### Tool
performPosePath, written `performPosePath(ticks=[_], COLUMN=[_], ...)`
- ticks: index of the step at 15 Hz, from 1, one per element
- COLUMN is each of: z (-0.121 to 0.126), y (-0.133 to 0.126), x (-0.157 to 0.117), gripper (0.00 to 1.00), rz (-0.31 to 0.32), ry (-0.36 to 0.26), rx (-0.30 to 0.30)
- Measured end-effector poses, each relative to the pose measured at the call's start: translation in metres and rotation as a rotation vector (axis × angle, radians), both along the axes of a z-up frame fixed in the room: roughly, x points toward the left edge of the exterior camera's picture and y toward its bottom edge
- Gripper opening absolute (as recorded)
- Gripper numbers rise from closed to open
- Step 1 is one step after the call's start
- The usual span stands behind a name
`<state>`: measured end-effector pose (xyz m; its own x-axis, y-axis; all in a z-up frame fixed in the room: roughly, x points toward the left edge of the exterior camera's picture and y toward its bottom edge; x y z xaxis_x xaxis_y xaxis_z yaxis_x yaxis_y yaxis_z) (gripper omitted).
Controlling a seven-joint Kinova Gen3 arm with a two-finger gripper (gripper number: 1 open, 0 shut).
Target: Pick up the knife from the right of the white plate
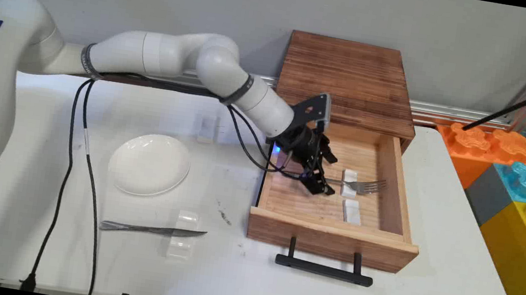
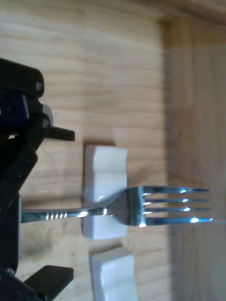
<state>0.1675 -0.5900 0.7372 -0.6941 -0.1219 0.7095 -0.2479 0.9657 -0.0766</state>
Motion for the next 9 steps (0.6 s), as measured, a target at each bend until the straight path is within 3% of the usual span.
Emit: performPosePath(ticks=[4, 9], z=[0.023, 0.064], y=[-0.005, -0.001], x=[0.000, 0.001], gripper=[1.00, 1.00], rz=[0.033, 0.096], ry=[0.014, 0.000], rx=[0.017, 0.082])
